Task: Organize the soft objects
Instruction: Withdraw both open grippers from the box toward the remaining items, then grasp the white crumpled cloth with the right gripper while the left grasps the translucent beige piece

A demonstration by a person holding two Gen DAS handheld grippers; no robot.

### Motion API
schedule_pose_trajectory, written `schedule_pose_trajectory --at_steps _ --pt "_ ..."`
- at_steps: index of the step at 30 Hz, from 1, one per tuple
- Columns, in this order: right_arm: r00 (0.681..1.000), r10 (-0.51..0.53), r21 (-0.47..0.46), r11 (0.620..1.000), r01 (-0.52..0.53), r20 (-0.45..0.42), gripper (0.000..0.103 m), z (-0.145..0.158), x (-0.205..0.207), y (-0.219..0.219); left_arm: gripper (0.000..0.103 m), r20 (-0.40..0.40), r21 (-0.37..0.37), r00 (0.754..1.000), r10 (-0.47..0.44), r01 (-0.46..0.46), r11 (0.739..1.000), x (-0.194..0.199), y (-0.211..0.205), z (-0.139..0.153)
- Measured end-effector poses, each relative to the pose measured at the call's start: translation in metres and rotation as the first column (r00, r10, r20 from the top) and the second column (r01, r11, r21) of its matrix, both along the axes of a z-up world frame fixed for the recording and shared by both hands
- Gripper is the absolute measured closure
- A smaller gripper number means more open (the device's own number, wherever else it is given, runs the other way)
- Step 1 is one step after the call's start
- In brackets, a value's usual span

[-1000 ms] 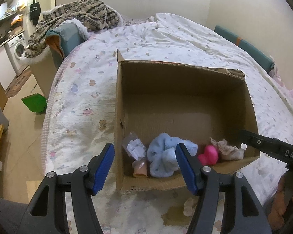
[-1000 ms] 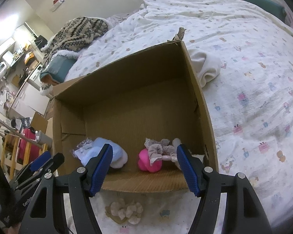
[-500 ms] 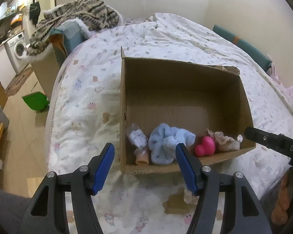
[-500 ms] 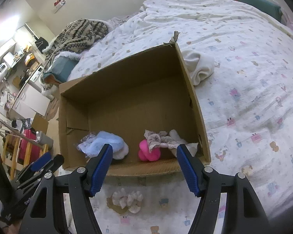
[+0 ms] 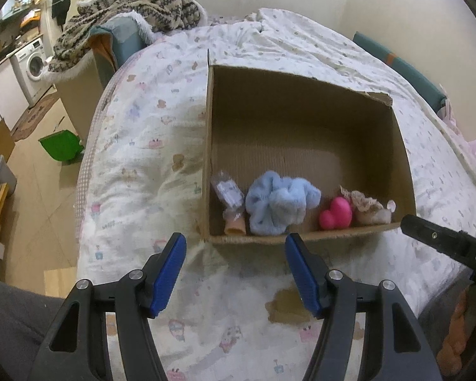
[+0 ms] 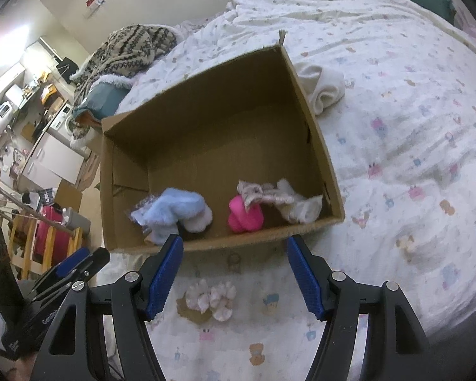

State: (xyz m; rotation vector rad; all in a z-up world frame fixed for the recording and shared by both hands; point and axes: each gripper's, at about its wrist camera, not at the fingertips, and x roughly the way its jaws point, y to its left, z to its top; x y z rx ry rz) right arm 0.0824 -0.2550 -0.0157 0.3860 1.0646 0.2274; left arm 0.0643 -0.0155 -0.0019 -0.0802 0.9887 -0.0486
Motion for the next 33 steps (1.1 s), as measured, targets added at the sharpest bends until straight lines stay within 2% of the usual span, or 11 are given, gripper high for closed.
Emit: schedule_pose_trajectory --at_steps 5,16,22,28,29,30,31,33 --pt "0.999 0.012 0.026 1.0 -0.011 -0.039 0.031 -0.012 -0.008 0.002 0.041 -0.026 -0.001 1.0 0.008 -0.008 1.0 -0.006 0.0 -0.006" --pt "0.977 0.05 0.174 0.985 -0.013 -0.205 0.031 -0.053 0.0 0.009 0.041 -0.078 -0.019 0.996 0.039 -0.04 0.999 -0.008 0.003 -0.018" --pt "0.958 0.102 0.169 0.984 -0.058 -0.267 0.031 -0.075 0.011 0.031 0.041 -0.113 -0.043 0.992 0.063 -0.069 0.997 -0.003 0.007 -0.025" --pt "0.922 0.163 0.164 0.98 -0.111 -0.351 0.032 -0.102 0.018 0.056 0.041 -0.125 -0.043 0.99 0.065 -0.071 0.997 -0.001 0.007 -0.029" --pt "0.923 0.164 0.148 0.982 -0.119 -0.348 0.035 -0.103 0.017 0.059 0.041 -0.127 -0.042 0.99 0.065 -0.071 0.997 -0.001 0.007 -0.03" --pt "0.924 0.17 0.135 0.982 -0.131 -0.342 0.051 -0.102 0.018 0.062 0.041 -0.129 -0.043 0.989 0.066 -0.072 0.997 0.0 0.007 -0.03" --pt "0.922 0.181 0.13 0.981 -0.145 -0.341 0.061 -0.102 0.018 0.065 0.041 -0.132 -0.044 0.989 0.066 -0.073 0.996 0.0 0.007 -0.031" --pt "0.92 0.192 0.133 0.979 -0.155 -0.341 0.068 -0.102 0.016 0.067 0.041 -0.139 -0.045 0.988 0.066 -0.072 0.996 0.001 0.006 -0.033"
